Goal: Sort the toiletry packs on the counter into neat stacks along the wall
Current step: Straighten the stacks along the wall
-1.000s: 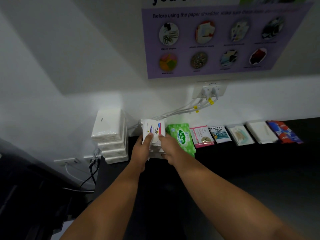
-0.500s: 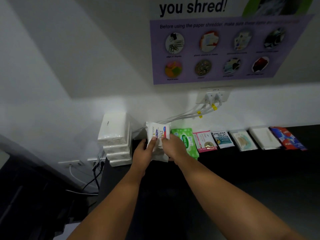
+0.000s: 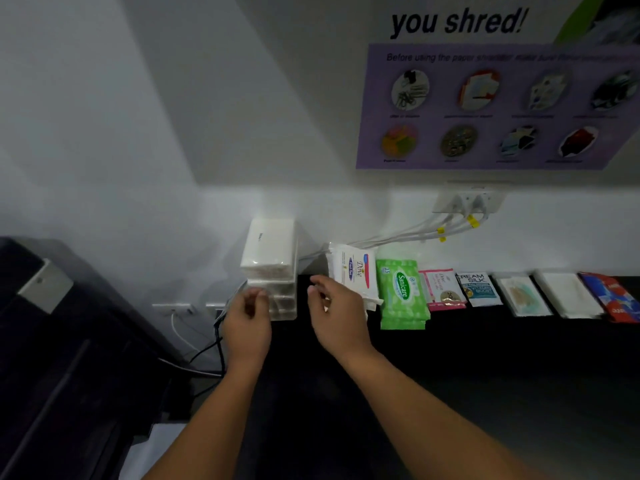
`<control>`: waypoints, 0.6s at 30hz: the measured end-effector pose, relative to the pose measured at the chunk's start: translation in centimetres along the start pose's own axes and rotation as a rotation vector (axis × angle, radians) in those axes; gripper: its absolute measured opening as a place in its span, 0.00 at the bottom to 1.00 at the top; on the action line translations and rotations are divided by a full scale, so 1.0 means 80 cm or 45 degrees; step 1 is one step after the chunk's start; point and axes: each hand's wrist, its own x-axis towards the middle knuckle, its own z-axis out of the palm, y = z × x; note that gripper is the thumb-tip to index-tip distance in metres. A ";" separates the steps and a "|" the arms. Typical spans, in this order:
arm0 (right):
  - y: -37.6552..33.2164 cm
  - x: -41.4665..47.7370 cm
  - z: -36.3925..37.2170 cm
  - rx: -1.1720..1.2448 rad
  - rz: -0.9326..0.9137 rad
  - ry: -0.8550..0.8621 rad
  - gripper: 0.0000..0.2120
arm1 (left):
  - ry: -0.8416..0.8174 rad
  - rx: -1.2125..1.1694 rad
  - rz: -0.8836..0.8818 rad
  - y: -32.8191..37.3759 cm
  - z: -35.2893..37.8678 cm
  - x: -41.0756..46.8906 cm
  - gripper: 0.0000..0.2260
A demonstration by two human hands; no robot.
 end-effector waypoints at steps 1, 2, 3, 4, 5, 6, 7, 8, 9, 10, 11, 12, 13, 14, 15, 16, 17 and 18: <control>-0.004 0.001 0.013 0.088 0.070 -0.061 0.15 | 0.033 -0.046 -0.006 -0.001 -0.003 0.012 0.03; -0.008 0.005 0.025 0.161 0.156 -0.094 0.15 | 0.045 -0.093 -0.033 0.003 -0.007 0.021 0.04; -0.011 0.012 0.036 0.229 0.253 -0.114 0.16 | 0.036 -0.131 -0.076 0.003 -0.009 0.031 0.07; -0.011 0.019 0.046 0.294 0.367 -0.127 0.19 | 0.020 -0.165 -0.141 0.001 -0.010 0.040 0.09; -0.008 0.029 0.058 0.369 0.498 -0.144 0.22 | 0.003 -0.201 -0.201 -0.006 -0.010 0.050 0.10; -0.008 0.037 0.067 0.441 0.627 -0.160 0.26 | -0.015 -0.247 -0.265 -0.012 -0.011 0.059 0.12; -0.003 0.046 0.077 0.522 0.713 -0.160 0.30 | -0.036 -0.306 -0.308 -0.020 -0.010 0.066 0.13; 0.004 0.054 0.086 0.608 0.771 -0.153 0.35 | -0.079 -0.349 -0.346 -0.030 -0.009 0.072 0.14; 0.011 0.061 0.093 0.703 0.811 -0.163 0.38 | -0.131 -0.392 -0.344 -0.036 -0.007 0.075 0.14; 0.014 0.064 0.097 0.773 0.842 -0.178 0.37 | -0.189 -0.435 -0.313 -0.036 -0.006 0.075 0.13; 0.011 0.066 0.098 0.807 0.845 -0.184 0.35 | -0.231 -0.457 -0.271 -0.035 -0.004 0.073 0.13; 0.007 0.068 0.099 0.823 0.837 -0.182 0.33 | -0.267 -0.460 -0.225 -0.029 -0.004 0.067 0.14; 0.006 0.071 0.102 0.825 0.829 -0.179 0.32 | -0.293 -0.460 -0.184 -0.028 -0.005 0.063 0.16; 0.006 0.072 0.104 0.805 0.815 -0.181 0.32 | -0.308 -0.447 -0.147 -0.028 -0.004 0.059 0.17; 0.007 0.074 0.107 0.775 0.799 -0.179 0.33 | -0.308 -0.443 -0.126 -0.029 -0.003 0.057 0.17; 0.007 0.075 0.109 0.751 0.787 -0.174 0.33 | -0.298 -0.440 -0.140 -0.026 -0.004 0.055 0.17; 0.009 0.077 0.112 0.741 0.793 -0.176 0.34 | -0.297 -0.484 -0.179 -0.020 -0.005 0.052 0.17; 0.009 0.078 0.112 0.735 0.809 -0.174 0.33 | -0.303 -0.542 -0.253 -0.014 -0.006 0.052 0.18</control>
